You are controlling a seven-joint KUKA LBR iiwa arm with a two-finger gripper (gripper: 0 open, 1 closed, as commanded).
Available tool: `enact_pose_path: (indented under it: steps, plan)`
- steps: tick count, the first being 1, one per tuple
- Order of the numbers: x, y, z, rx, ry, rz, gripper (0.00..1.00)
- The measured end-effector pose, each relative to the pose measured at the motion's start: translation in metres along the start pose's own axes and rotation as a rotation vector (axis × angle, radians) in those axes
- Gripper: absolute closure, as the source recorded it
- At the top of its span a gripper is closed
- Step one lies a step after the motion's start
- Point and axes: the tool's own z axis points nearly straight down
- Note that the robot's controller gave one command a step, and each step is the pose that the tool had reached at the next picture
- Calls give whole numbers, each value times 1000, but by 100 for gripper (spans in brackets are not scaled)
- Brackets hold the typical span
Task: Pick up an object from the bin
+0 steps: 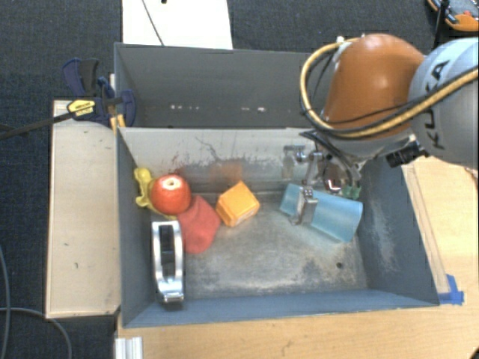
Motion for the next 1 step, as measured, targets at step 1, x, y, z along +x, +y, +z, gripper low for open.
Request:
enact_pose_path:
  steps: [1]
  plan:
    - [-1, 0, -5, -1, -8, 1, 0]
